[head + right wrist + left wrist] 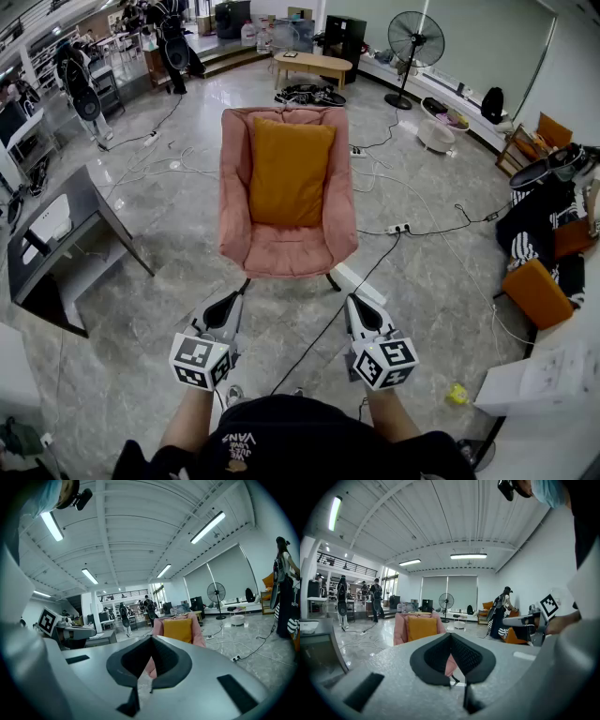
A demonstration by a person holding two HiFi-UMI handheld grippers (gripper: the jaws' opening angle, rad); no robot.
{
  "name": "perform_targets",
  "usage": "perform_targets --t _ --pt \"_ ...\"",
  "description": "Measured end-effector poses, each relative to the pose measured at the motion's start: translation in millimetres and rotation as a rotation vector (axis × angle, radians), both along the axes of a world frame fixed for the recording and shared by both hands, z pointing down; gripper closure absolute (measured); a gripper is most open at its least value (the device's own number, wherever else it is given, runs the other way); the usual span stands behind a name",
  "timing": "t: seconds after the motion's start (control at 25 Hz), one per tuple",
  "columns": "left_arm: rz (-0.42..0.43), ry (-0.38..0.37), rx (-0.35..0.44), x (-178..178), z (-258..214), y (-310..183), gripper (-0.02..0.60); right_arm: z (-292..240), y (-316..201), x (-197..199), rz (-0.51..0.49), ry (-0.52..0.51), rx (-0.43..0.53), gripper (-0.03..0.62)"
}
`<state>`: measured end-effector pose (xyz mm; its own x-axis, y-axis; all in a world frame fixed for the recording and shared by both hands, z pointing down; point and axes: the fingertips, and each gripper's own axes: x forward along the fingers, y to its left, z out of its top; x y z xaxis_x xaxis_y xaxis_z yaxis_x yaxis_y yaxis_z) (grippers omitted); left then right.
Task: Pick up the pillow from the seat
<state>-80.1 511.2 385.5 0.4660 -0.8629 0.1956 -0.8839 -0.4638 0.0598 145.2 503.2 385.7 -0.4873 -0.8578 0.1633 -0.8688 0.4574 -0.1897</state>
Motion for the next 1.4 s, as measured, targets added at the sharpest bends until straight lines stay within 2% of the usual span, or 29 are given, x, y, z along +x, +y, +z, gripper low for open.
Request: perform_targets --t 0.32,0.6,0.64,0.72,0.76,0.8,0.88,1.12,1.4 --pt "-0.017 0.031 0.003 16 4 3 0.562 5 1 9 -0.05 -0.043 -0.013 0.591" --pt "-0.053 0.011 0.033 26 7 2 0.558 7 -5 30 -0.045 -0.067 -0.006 0.589" --pt "-0.057 0.009 0.032 26 8 0 0.558 8 -6 29 -0.053 -0.074 -0.008 0.572" --pt "-0.061 0.019 0.027 27 9 -6 0.557 11 -10 29 -0.059 -0.086 -0.018 0.416" --pt "-0.058 0.029 0.022 28 10 -10 0.552 13 -13 31 -0.052 -0.089 -0.022 0.411" --pt "-0.05 0.037 0.015 30 11 -16 0.514 15 -18 32 -0.043 -0.091 -0.026 0.41" --pt "-0.028 0.04 -0.003 32 17 -29 0.355 17 -29 33 -0.027 -0.096 -0.032 0.395" --pt "0.025 0.053 -0.039 23 24 -80 0.321 18 -74 23 0.026 -0.094 -0.043 0.369" --pt "0.107 0.061 -0.049 -3 19 -163 0.296 15 -142 -10 0.088 -0.094 -0.054 0.35"
